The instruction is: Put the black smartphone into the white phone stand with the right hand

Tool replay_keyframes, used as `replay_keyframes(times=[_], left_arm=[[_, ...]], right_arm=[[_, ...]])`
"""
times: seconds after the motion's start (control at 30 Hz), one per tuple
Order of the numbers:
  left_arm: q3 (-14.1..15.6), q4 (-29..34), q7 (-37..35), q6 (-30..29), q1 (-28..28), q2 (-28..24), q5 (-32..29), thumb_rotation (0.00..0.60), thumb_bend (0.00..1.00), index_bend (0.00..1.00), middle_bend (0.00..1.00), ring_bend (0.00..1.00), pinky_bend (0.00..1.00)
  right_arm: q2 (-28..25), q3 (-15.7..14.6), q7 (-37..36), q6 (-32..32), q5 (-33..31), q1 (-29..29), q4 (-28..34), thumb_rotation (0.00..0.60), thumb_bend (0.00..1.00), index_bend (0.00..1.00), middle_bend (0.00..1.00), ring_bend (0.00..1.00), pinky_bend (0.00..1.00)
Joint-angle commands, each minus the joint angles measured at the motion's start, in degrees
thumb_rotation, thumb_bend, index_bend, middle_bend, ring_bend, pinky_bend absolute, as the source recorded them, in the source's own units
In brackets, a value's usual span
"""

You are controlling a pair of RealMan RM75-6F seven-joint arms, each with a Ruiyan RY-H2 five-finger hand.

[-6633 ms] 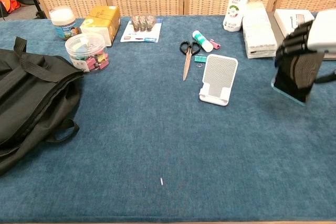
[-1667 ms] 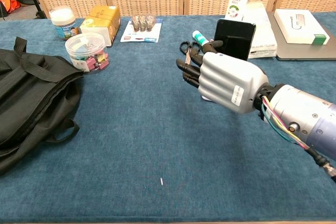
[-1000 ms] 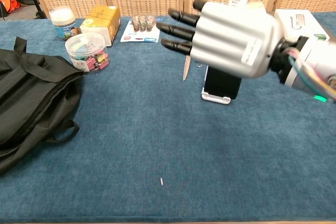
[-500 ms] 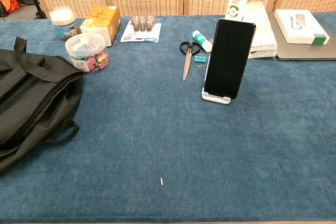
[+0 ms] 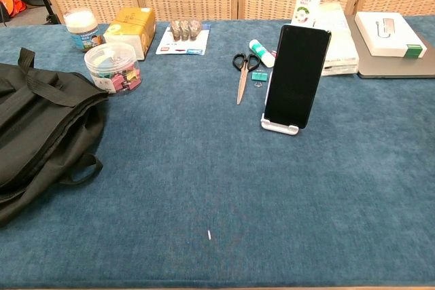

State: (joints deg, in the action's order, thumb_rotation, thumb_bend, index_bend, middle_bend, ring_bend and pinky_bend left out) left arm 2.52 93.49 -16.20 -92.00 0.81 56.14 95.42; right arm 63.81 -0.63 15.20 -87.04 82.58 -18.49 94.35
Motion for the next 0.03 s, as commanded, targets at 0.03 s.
replay_keyframes(times=[0.03], left_arm=[[-0.2,-0.6,-0.1,-0.6,-0.3,0.3,0.1,0.6,0.04,0.0,0.0,0.0,0.0]], right_arm=[[1.7,-2.6,-3.3,-1.9,0.5,3.8,-1.9,0.6,0.0,0.01,0.0,0.0,0.02]])
